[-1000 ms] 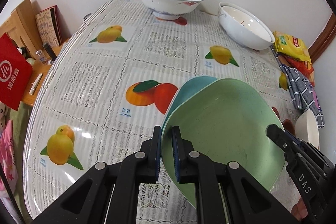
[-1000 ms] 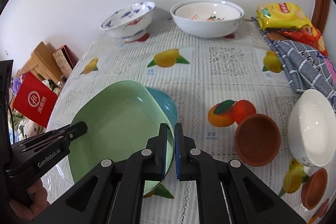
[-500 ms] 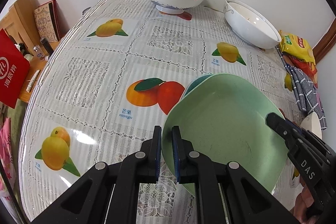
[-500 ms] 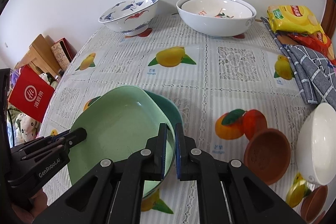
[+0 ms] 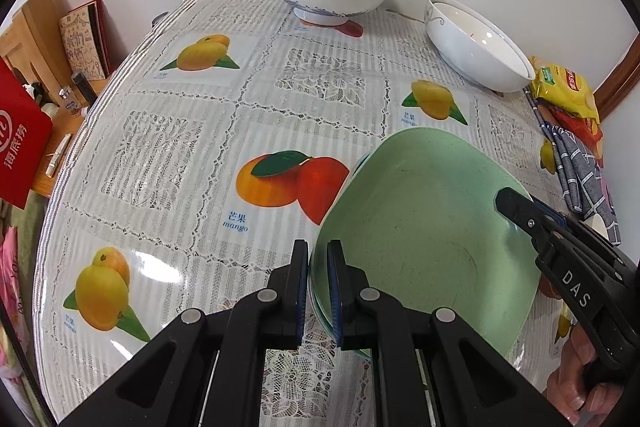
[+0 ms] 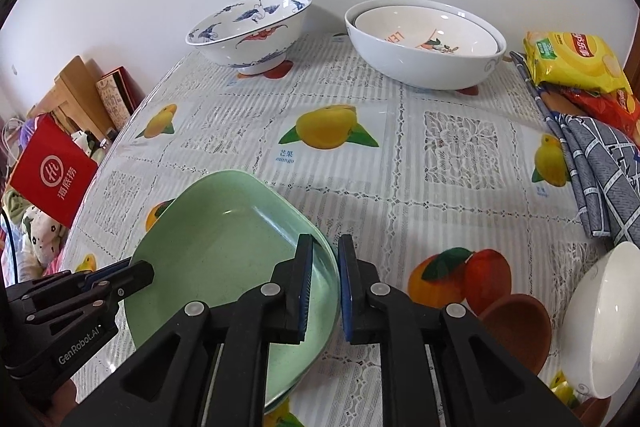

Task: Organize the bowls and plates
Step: 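Lower the green plate onto the blue plate and open the right gripper, then move the right tool to a brown clay saucer while the left tool approaches another saucer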

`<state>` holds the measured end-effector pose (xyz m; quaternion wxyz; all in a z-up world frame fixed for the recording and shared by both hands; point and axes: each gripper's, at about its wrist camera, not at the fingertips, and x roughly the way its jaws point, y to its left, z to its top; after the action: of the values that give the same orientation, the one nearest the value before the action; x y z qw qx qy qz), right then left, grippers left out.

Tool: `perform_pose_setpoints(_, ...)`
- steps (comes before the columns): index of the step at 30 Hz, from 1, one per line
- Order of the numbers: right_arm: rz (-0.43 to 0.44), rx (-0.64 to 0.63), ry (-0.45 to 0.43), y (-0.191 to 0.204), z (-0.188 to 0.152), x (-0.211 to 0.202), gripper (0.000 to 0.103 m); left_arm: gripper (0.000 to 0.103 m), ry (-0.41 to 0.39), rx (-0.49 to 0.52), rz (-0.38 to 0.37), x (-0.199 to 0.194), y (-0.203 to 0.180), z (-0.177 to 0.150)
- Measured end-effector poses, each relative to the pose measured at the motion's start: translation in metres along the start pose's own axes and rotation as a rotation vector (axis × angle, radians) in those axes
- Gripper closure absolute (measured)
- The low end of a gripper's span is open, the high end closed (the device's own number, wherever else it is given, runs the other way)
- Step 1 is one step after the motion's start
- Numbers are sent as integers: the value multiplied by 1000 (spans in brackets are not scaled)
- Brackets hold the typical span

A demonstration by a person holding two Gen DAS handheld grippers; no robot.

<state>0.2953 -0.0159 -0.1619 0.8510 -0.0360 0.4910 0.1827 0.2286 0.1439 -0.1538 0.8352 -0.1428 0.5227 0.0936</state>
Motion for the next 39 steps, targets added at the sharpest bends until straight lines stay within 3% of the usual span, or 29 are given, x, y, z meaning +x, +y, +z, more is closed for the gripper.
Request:
perform_pose_setpoints(4, 9, 8, -5, -1, 0, -4, 85, 93, 1, 4, -7, -3, 0, 0)
perform_pose_setpoints(8, 15, 17, -31, -1, -3, -17, 79, 80, -17, 23, -6, -13, -2, -3)
perform_pose_setpoints(14, -4, 29, -68, -8, -18, -48, 78, 80, -46, 50, -23, -32, -9, -9)
perform_pose_setpoints(19, -76, 31, -118, -25, -39, -86, 78, 76, -84, 87, -46, -56, -22, -17)
perform_pose_setpoints(23, -164, 58, -163, -50, -55, -122, 77, 70, -116, 121, -77, -74, -40, -23)
perform_pose_setpoints(28, -219, 144, -207, -91, -80, -163, 68, 69, -145, 190, -104, -93, -73, -36)
perform_pose_setpoints(32, -276, 209, -234, -122, -103, -187, 66, 69, -161, 241, -123, -104, -99, -47)
perform_pose_setpoints(39, -248, 327, -204, -170, -139, -212, 66, 69, -164, 299, -148, -109, -138, -65)
